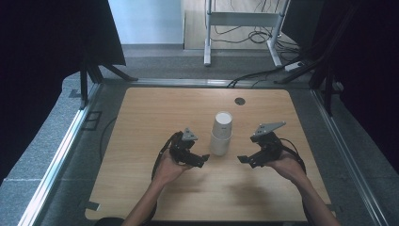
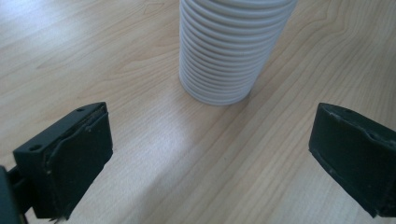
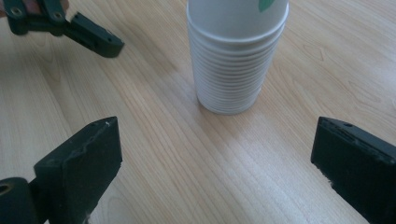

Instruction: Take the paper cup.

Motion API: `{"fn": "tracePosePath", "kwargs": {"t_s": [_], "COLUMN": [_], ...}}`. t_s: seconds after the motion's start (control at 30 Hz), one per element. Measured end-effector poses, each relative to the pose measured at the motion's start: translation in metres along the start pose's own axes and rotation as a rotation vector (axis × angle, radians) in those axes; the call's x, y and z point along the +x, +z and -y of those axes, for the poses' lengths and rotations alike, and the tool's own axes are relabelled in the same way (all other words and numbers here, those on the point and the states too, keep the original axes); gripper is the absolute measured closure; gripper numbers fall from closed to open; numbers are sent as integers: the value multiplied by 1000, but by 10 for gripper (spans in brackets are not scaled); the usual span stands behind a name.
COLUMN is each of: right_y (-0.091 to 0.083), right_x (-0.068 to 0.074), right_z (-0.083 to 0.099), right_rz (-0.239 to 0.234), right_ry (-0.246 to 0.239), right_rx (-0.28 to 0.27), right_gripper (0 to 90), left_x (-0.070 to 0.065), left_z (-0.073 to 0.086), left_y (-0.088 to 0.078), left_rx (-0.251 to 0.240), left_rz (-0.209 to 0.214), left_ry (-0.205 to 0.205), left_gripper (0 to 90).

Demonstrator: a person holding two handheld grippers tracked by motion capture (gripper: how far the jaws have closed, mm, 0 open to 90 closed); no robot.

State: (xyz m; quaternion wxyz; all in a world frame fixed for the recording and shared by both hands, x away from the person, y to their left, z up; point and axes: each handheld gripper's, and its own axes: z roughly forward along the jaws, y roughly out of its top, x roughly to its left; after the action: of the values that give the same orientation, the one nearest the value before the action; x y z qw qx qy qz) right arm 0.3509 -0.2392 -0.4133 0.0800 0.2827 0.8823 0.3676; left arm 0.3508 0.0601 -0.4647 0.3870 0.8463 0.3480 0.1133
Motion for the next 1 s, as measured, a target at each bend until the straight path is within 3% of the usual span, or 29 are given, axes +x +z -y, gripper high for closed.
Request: {"fn": "tracePosePath", "kwargs": {"t_s": [0.47, 0.6, 0.77, 1.0], "right_y": [-1, -1, -1, 3], "right_x": [-6, -7, -8, -11], "right_z": [-26, -36, -50, -65], "right_rz": [-7, -11, -8, -14], "right_ry": [-31, -38, -61, -81], "right_rx": [46, 77, 98, 140], "right_gripper": [41, 45, 50, 49], "left_x": [-4, -5, -8, -11], "left_z": [-18, -23, -29, -35], "left_y": [18, 23, 28, 32], "left_rx": [-15, -28, -23, -40], "left_rz": [5, 25, 21, 14], "left_ry": [26, 23, 57, 64], "left_gripper": [37, 35, 45, 81]}}
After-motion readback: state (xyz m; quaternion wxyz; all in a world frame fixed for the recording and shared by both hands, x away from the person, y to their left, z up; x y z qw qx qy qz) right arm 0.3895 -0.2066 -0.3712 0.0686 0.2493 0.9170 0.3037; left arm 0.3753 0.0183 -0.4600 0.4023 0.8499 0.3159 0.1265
